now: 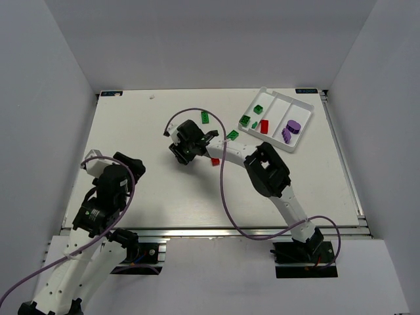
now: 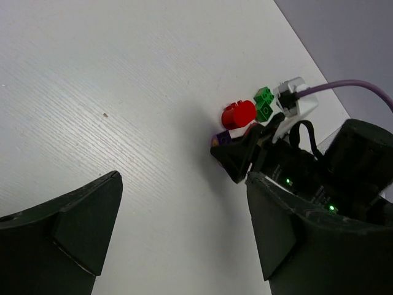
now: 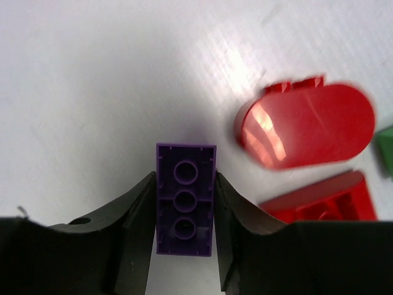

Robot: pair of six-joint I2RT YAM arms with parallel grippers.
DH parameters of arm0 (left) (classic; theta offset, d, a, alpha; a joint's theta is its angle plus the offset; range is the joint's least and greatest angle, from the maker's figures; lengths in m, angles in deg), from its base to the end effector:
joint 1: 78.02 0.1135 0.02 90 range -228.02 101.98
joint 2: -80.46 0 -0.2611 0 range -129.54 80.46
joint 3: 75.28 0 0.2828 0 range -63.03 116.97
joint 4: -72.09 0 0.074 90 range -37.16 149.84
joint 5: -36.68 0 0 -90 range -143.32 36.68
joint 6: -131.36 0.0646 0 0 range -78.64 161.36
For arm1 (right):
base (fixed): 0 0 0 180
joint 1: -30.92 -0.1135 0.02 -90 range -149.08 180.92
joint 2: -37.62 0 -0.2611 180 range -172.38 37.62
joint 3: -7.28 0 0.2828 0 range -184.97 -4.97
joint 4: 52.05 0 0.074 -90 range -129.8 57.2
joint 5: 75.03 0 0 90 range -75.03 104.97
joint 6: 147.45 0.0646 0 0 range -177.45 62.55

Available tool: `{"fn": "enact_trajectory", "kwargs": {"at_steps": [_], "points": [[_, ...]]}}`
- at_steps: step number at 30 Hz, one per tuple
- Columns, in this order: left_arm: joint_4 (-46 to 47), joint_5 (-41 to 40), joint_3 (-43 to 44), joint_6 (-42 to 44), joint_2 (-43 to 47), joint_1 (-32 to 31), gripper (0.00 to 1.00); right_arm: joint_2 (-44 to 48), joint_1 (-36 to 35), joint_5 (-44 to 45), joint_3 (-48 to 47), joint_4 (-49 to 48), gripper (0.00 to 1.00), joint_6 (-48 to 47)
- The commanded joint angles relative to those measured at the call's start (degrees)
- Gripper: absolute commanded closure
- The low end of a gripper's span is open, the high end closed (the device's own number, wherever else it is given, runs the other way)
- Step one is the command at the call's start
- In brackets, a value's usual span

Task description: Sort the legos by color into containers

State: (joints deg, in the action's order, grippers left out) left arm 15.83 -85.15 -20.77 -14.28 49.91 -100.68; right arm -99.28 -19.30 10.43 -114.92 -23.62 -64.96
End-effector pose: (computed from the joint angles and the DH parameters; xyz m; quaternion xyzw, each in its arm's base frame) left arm 0.1631 -0.0312 0.2922 -0.3660 0.7701 -0.1067 0.5115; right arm 0.3705 0.4530 0.1255 -0.4564 0.7953 0.1786 0.3569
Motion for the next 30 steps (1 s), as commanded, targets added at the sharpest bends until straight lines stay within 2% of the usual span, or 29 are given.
{"fn": "enact_trajectory", "kwargs": {"at_steps": [1,3,4,5,6,9,10,14,16,18,20,24,30], "points": [[3.39,0.10,-2.09,-0.53,-0.04,-0.02,0.08,7.05,-0.32,-3.28,6.31,2.63,0.87,-2.86],[4.89,0.54,-3.40,-0.18,-0.74,-0.02,0.07,11.20,0.12,-6.97,11.65,1.23,0.98,-4.97],[6.64,1.15,-3.76,0.09,-1.09,-0.02,0.07,15.74,0.38,-8.81,13.34,1.04,1.00,-5.93],[7.53,1.51,-4.11,0.35,-1.53,-0.02,0.07,18.31,0.82,-13.09,14.93,1.04,1.00,-8.11],[9.27,1.86,-4.72,0.88,-2.32,-0.02,0.07,23.30,2.04,-14.78,18.33,0.35,1.00,-9.01],[12.01,3.53,-5.70,1.84,-4.34,-0.02,0.06,30.44,5.46,-20.86,22.93,-0.01,1.00,-12.60],[14.10,3.88,-6.48,2.20,-4.70,-0.02,0.06,34.47,6.52,-21.39,25.64,-0.01,1.00,-12.79],[19.91,7.13,-8.33,3.69,-7.07,0.07,0.05,40.83,14.51,-20.43,30.04,2.79,1.00,-10.34],[23.24,9.50,-8.95,4.39,-8.03,0.07,0.05,43.11,21.45,-19.73,31.81,3.67,1.00,-7.19],[24.93,11.08,-9.74,4.66,-9.53,0.07,0.05,44.35,28.81,-17.01,34.53,3.59,1.00,-4.63],[27.04,11.88,-10.00,5.10,-11.28,0.07,0.06,44.97,33.06,-13.07,35.94,3.42,1.00,-0.94],[30.29,13.81,-9.39,5.89,-15.32,0.07,0.06,41.99,43.16,-10.76,34.90,3.24,1.00,3.64],[32.32,17.07,-8.42,6.07,-20.34,0.07,0.06,32.95,49.59,-10.32,27.70,1.92,1.00,4.34]]}}
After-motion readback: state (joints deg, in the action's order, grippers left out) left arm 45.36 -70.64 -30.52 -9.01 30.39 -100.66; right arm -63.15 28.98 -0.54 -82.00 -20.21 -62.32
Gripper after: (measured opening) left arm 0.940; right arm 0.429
